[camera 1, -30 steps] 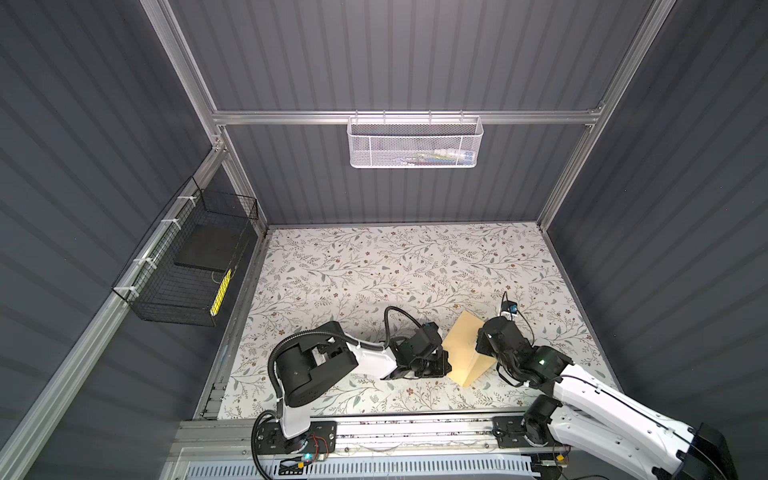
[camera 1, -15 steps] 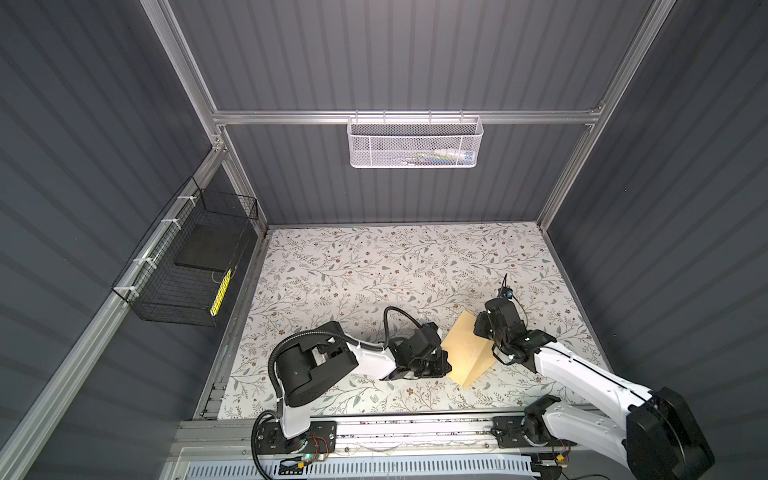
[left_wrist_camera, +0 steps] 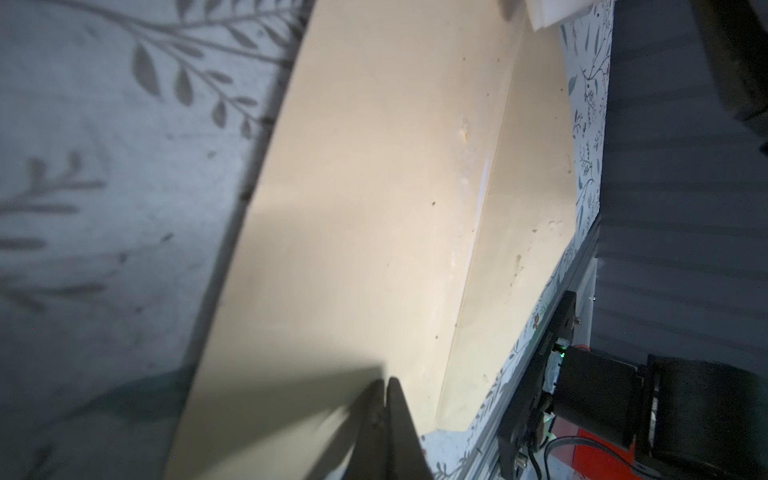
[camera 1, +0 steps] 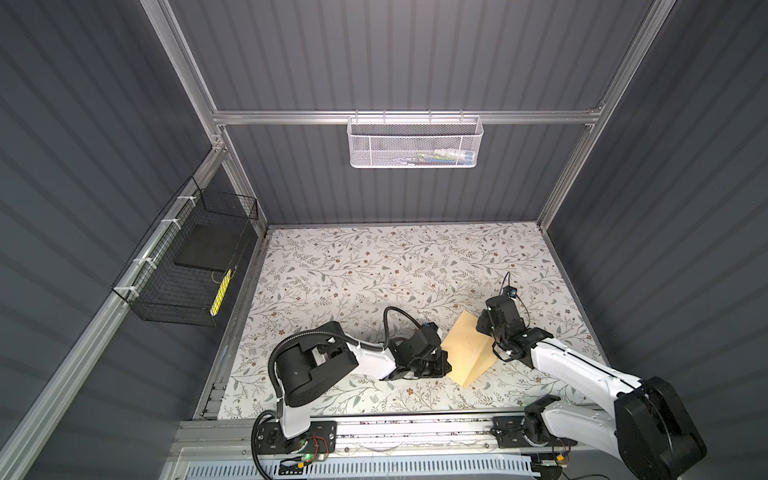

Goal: Place the letter into the envelope and seal it

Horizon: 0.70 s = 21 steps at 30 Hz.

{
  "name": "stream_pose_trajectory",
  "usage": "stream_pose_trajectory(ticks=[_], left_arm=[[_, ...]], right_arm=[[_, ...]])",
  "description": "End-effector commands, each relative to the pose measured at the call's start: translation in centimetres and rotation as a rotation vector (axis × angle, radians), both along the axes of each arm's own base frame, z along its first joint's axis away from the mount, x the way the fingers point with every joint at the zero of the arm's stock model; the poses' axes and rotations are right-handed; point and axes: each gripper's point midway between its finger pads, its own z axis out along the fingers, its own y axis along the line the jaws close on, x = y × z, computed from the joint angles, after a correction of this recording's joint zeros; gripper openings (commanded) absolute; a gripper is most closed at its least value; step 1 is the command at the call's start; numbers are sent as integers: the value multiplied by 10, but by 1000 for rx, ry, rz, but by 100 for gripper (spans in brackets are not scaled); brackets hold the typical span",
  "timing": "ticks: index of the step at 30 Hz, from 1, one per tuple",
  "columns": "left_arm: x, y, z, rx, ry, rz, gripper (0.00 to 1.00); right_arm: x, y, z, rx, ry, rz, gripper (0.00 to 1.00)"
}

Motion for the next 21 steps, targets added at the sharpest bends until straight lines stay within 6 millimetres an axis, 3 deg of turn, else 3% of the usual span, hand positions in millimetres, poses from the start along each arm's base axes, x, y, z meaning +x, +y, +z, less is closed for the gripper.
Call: stream_pose_trajectory(ticks=[1,9,21], left_arm=[[-2,37,-41,169,30,38,6],[-2,37,-41,162,31,35,5],[-4,38,-44,164,33,33,0]], right_arm=[[1,-10,2,-43,5,-39,0],[3,-12,-4,-59,14,-48,0],[-1,12,-19,-2,73,44,0]])
